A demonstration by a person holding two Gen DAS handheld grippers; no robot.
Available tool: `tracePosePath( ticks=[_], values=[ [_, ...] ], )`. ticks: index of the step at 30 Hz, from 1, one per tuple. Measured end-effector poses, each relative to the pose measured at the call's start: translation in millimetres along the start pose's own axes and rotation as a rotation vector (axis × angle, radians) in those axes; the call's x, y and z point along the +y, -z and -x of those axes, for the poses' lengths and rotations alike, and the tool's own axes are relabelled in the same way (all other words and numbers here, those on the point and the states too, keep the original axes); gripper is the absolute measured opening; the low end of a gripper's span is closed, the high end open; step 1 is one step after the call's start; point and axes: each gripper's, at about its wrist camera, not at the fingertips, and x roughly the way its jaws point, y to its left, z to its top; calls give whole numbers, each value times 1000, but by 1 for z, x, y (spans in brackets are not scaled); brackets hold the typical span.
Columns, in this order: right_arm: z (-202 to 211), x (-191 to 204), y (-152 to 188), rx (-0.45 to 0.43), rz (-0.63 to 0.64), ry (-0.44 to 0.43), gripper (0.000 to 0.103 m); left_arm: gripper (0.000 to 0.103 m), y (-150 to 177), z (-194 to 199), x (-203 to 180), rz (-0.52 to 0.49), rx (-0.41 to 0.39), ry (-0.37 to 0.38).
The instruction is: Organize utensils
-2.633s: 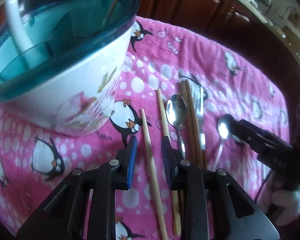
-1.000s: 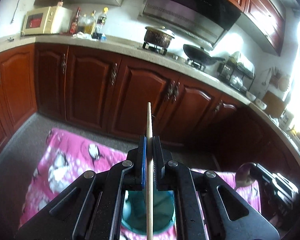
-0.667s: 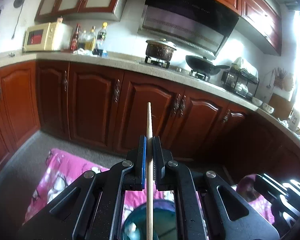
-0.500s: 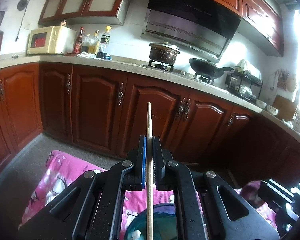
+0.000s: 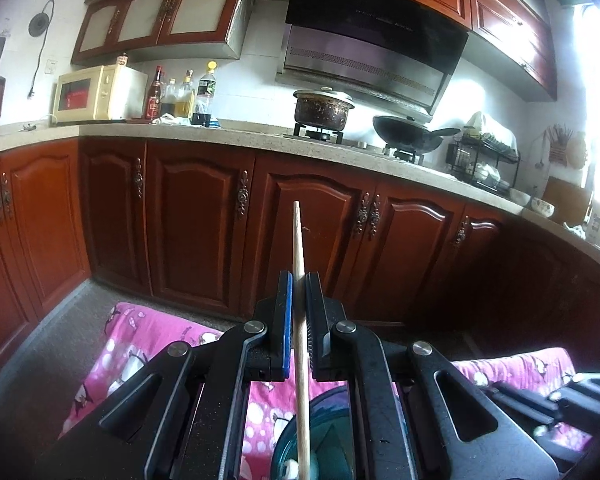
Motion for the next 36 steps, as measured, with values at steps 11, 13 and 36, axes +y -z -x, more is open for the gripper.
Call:
tracePosePath(
  ticks=[11,13,36],
  values=[
    [-1,2,11,55,-55,-92,4,5,1,27,3,11,80,44],
    [-2,4,12,61,-50,-97,4,5,6,28,5,12,98,39],
    [-8,-47,18,118,-348,-247,30,47,22,21,-3,15,256,14]
  ],
)
